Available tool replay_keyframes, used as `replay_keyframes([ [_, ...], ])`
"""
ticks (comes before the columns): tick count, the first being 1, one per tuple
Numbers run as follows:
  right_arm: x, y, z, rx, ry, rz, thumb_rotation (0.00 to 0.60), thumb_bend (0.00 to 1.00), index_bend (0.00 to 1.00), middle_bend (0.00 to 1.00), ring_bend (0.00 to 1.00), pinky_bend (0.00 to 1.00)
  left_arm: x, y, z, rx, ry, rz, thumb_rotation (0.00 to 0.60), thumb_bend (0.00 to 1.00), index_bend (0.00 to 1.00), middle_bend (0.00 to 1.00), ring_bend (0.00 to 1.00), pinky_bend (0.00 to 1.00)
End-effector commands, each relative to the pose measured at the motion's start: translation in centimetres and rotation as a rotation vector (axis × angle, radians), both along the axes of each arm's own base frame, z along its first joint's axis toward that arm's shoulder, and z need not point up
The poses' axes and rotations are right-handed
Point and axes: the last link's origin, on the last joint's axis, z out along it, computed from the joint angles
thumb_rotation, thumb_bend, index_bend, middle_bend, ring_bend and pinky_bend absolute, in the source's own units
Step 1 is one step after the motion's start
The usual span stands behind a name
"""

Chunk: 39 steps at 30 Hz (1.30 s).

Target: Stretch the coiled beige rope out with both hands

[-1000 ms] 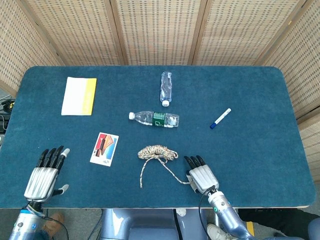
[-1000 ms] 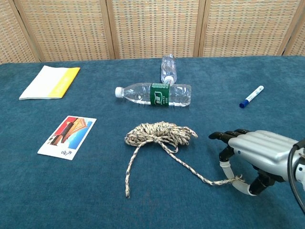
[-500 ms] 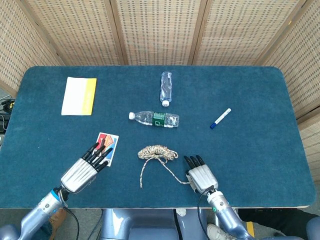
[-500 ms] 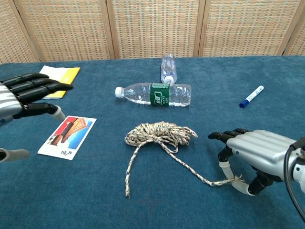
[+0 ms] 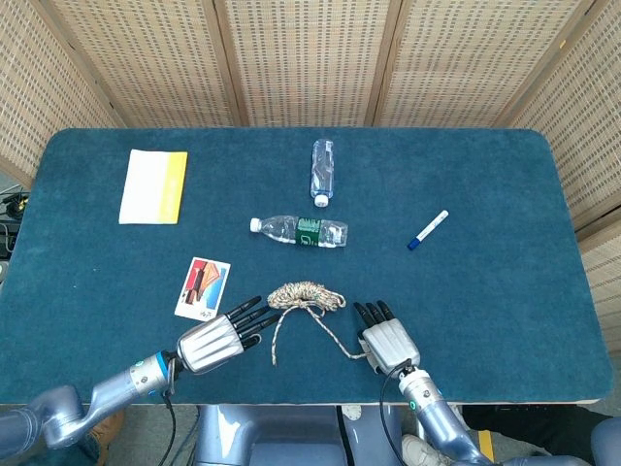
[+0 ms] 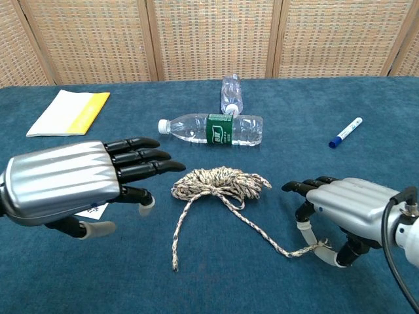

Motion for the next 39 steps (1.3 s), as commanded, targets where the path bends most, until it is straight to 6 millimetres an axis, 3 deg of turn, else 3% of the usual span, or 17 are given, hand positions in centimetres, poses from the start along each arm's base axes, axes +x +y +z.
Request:
replay_keyframes([
  [1,0.0,-0.2,0.0,0.005,-0.006,-0.008,0.6,0.43,0.6,0.0,0.0,0.0,1.6,0.5,-1.6,-0.01,0.043,-0.037,0.6,0.38,0.44,0.0,0.0,0.0],
  [13,-0.3,-1.1,0.3,0.0,-0.01,-0.02,0.6,0.43,0.61,0.0,0.0,0.0,3.0,0.3,-4.3,-0.054,0.095,-0.062,0.6,0.38,0.44,0.0,0.0,0.0],
  [39,-0.8,-1.2,-0.4,0.02,-0.021,-0.044,0.6,0.43,0.62,0.0,0.0,0.0,2.6,-0.2,-7.6,-0.113,0.045,-0.102,0.6,0.36,0.49,0.0,0.0,0.0],
])
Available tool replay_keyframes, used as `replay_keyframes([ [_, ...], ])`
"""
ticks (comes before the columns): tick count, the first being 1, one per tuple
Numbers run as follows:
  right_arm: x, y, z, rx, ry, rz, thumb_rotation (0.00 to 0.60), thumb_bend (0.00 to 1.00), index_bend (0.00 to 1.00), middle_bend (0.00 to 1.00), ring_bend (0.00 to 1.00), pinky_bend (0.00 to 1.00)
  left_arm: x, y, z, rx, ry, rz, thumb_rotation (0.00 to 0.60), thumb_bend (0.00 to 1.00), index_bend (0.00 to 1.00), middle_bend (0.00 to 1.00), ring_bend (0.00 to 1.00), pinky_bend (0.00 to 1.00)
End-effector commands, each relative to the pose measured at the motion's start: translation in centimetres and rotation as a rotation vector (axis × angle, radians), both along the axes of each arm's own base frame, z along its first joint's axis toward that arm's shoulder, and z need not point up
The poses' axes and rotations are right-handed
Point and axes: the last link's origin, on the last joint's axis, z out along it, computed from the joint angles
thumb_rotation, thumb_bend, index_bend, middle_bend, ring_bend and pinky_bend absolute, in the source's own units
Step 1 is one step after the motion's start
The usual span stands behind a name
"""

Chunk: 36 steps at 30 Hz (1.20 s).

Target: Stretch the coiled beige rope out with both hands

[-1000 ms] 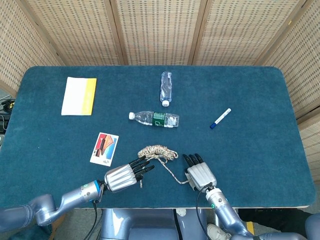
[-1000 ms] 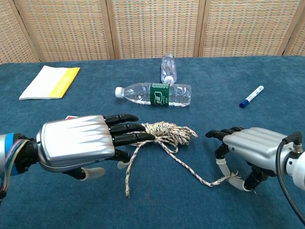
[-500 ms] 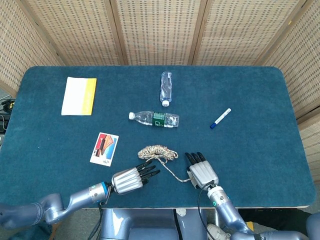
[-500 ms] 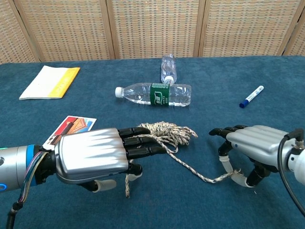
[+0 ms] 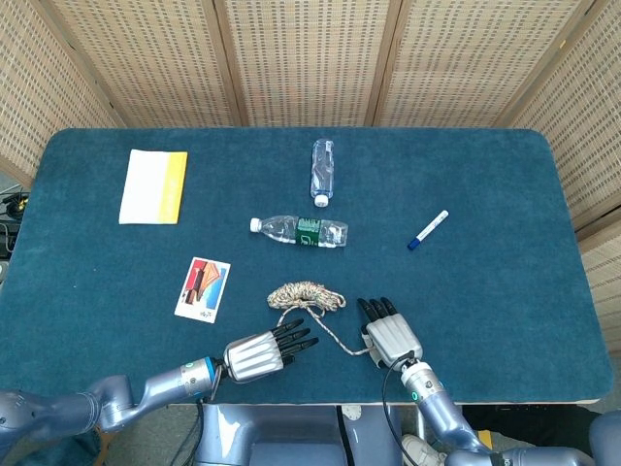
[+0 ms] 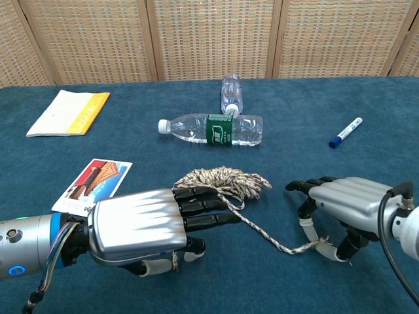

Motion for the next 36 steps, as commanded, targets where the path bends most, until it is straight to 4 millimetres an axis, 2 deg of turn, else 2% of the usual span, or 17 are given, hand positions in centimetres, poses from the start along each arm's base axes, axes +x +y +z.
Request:
replay_keyframes([
  [1,0.0,0.0,-0.1,0.003,-0.004,-0.001,0.6,0.43,0.62,0.0,0.0,0.0,0.0,-0.1,0.0,-0.001,0.001,-0.004,0.6,0.36,0.49,0.0,0.0,0.0],
  [10,0.0,0.1,-0.2,0.004,-0.006,0.0,0.6,0.43,0.63,0.01,0.0,0.0,0.0,-0.1,-0.3,0.005,0.009,0.0,0.6,0.36,0.5,0.0,0.0,0.0],
  [17,0.0,0.1,-0.1,0.001,-0.01,-0.003,0.6,0.43,0.63,0.02,0.0,0.0,0.0,-0.3,-1.0,0.002,0.007,-0.003,0.6,0.36,0.54,0.0,0.0,0.0],
  [36,-0.3,0.0,-0.1,0.0,-0.014,-0.01,0.6,0.43,0.63,0.04,0.0,0.0,0.0,-0.3,-1.1,0.021,0.011,0.002,0.6,0.37,0.62,0.0,0.0,0.0],
])
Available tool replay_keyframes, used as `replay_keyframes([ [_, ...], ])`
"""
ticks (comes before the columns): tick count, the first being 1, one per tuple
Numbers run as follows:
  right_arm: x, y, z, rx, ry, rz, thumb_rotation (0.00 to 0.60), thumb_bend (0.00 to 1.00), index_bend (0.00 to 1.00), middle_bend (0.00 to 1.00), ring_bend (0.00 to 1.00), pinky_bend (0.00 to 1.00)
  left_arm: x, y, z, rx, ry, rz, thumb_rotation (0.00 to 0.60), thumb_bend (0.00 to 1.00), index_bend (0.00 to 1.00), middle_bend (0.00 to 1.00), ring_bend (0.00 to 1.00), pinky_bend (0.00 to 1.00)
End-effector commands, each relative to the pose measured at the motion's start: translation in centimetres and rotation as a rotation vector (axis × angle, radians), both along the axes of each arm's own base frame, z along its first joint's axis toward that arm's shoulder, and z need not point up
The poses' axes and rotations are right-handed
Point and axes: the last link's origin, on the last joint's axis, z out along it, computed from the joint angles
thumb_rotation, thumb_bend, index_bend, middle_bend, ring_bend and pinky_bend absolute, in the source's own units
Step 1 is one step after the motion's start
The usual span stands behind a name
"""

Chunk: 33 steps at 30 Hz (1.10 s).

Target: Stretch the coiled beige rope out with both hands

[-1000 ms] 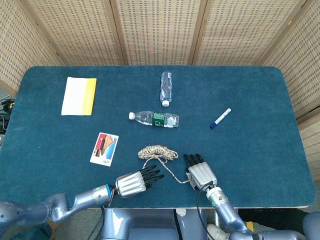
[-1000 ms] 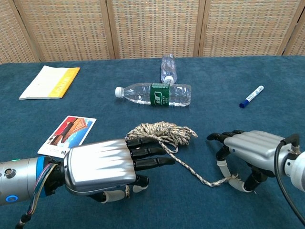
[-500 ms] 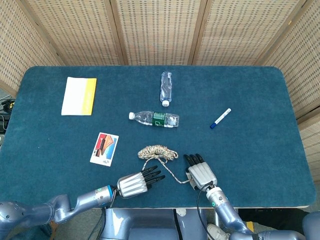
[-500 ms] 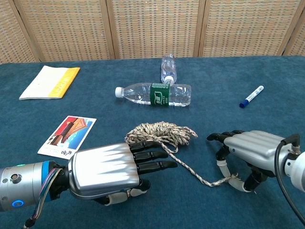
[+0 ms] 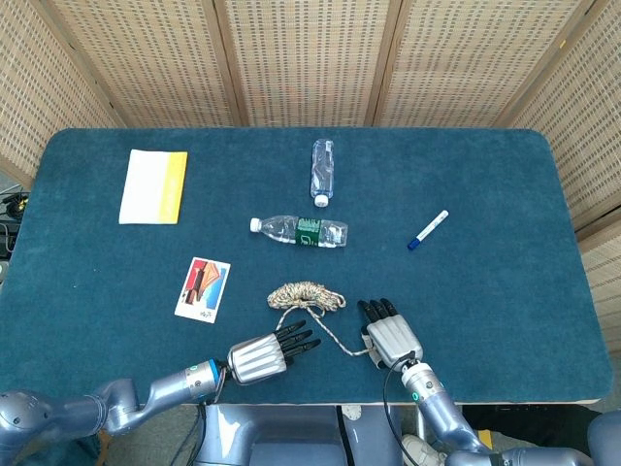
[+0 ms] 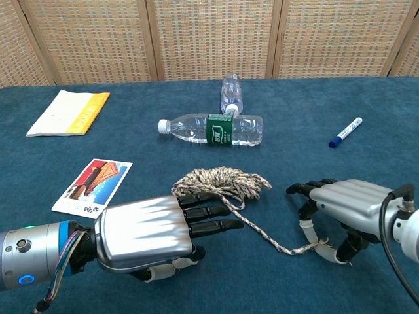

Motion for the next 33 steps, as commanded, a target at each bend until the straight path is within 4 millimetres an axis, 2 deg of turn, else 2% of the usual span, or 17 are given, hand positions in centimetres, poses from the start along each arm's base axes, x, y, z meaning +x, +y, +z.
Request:
replay_keyframes([
  [1,0.0,0.0,0.0,0.0,0.0,0.0,0.6,0.43,0.63,0.04,0.0,0.0,0.0,0.0,0.0,0.002,-0.002,0.003,0.6,0.38,0.62,0.0,0.0,0.0],
  [10,0.0,-0.1,0.1,-0.004,-0.001,-0.002,0.6,0.43,0.63,0.04,0.0,0.0,0.0,0.1,0.4,0.01,-0.006,0.007,0.6,0.42,0.63,0.0,0.0,0.0],
  [14,0.0,-0.3,0.4,-0.018,0.0,0.003,0.6,0.43,0.63,0.04,0.0,0.0,0.0,0.4,1.4,0.032,-0.022,0.007,0.6,0.45,0.64,0.0,0.0,0.0],
  [21,0.0,-1.3,1.5,-0.09,0.012,0.039,0.6,0.43,0.64,0.05,0.0,0.0,-1.9,1.9,6.4,0.133,-0.073,0.055,0.6,0.48,0.65,0.0,0.0,0.0],
  [26,-0.3,-2.1,2.4,-0.139,0.025,0.046,0.6,0.43,0.64,0.05,0.0,0.0,-3.7,3.3,9.2,0.184,-0.09,0.121,0.6,0.49,0.66,0.0,0.0,0.0],
  [29,-0.7,-2.8,3.3,-0.186,0.068,0.065,0.6,0.43,0.64,0.05,0.0,0.0,-5.0,4.3,10.5,0.226,-0.094,0.156,0.6,0.49,0.66,0.0,0.0,0.0],
  [33,-1.5,-3.5,5.6,-0.257,0.104,0.059,0.6,0.43,0.65,0.05,0.0,0.0,-6.4,5.6,12.2,0.271,-0.131,0.212,0.6,0.49,0.66,0.0,0.0,0.0],
])
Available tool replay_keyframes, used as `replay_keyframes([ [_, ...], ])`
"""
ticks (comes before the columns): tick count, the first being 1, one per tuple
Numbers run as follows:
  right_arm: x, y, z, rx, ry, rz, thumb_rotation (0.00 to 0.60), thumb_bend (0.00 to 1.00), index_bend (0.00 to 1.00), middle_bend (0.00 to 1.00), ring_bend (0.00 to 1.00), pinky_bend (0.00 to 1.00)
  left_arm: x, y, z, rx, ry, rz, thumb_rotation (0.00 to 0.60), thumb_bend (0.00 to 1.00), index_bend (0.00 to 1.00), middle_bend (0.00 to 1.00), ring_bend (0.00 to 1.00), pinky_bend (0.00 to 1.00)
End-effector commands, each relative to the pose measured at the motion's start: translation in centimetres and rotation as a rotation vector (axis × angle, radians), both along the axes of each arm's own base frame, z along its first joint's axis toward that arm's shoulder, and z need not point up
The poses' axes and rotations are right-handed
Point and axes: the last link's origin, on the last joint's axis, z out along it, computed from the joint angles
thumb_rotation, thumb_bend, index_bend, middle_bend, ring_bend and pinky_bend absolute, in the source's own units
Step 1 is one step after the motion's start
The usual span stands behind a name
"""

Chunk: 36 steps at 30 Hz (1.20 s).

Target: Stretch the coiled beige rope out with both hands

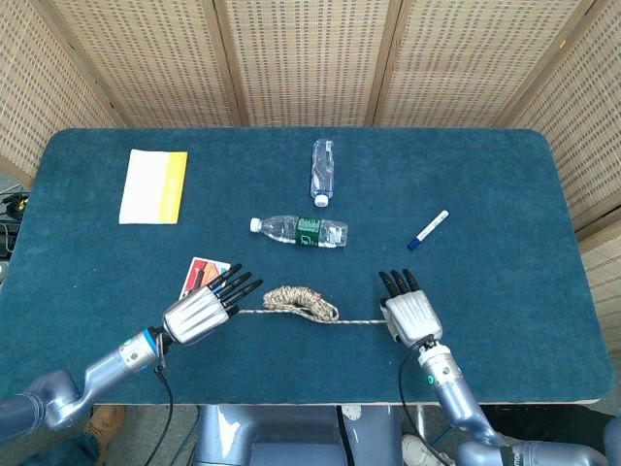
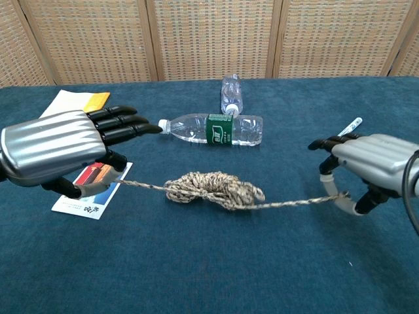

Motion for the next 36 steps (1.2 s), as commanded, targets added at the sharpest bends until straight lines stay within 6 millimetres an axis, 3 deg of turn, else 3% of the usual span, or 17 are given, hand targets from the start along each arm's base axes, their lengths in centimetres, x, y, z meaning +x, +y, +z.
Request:
replay_keyframes([
  [1,-0.7,-0.6,1.8,-0.053,0.029,-0.006,0.6,0.43,0.65,0.05,0.0,0.0,-1.3,1.1,1.6,0.044,-0.036,0.048,0.6,0.49,0.66,0.0,0.0,0.0],
  [9,-3.5,-1.5,5.3,-0.141,0.074,-0.074,0.6,0.43,0.65,0.05,0.0,0.0,-3.2,2.2,3.2,0.083,-0.08,0.108,0.6,0.49,0.66,0.0,0.0,0.0],
  [21,-8.0,-2.0,8.2,-0.198,0.114,-0.173,0.6,0.43,0.65,0.06,0.0,0.0,-6.4,2.7,5.7,0.139,-0.076,0.176,0.6,0.49,0.66,0.0,0.0,0.0],
  [36,-9.6,-1.7,8.7,-0.201,0.146,-0.2,0.6,0.43,0.65,0.06,0.0,0.0,-8.6,2.6,6.7,0.16,-0.047,0.206,0.6,0.49,0.66,0.0,0.0,0.0],
])
